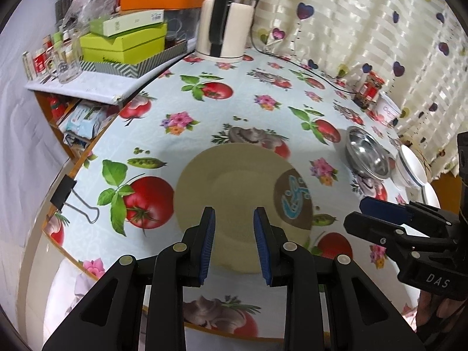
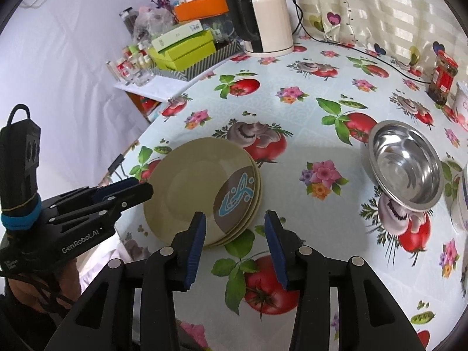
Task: Organize plates and bowls
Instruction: 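Move the right gripper to the rim of the steel bowl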
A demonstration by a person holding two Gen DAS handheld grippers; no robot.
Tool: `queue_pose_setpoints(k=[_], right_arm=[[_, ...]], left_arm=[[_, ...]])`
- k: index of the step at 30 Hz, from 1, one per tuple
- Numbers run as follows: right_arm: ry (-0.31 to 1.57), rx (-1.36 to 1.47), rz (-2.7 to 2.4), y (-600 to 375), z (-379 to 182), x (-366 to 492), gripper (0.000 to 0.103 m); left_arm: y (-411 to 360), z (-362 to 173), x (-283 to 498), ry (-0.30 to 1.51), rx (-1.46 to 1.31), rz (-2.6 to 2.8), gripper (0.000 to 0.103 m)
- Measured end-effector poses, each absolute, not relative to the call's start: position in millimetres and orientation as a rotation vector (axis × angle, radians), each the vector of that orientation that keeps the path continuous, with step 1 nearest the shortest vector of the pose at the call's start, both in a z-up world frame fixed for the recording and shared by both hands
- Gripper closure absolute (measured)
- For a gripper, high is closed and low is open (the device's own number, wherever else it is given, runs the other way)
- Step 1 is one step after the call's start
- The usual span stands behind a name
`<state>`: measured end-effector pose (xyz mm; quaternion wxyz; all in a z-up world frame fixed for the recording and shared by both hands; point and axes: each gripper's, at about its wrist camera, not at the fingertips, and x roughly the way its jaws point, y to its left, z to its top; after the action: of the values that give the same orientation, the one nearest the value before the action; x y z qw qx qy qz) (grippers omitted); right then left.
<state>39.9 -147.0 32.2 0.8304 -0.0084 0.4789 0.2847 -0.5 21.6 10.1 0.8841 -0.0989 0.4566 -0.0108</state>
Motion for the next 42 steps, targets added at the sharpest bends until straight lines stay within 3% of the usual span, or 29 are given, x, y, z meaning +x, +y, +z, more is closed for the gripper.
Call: queue_pose_setpoints(k=[17, 35, 42], right_arm=[[0.938, 0.050, 0.488, -204, 53, 18, 0.060], [0.925, 0.167, 0.292, -280, 49, 49, 0.061], [0.936, 0.222, 0.236, -300, 41, 70, 0.070]], left_arm=[[-20, 26, 3, 0.926, -0.133, -0.131, 0.075], [-74, 33, 52, 0.938, -0.093, -0.276, 0.075], [-88, 33, 71, 0.945, -0.106, -0.299, 0.075]])
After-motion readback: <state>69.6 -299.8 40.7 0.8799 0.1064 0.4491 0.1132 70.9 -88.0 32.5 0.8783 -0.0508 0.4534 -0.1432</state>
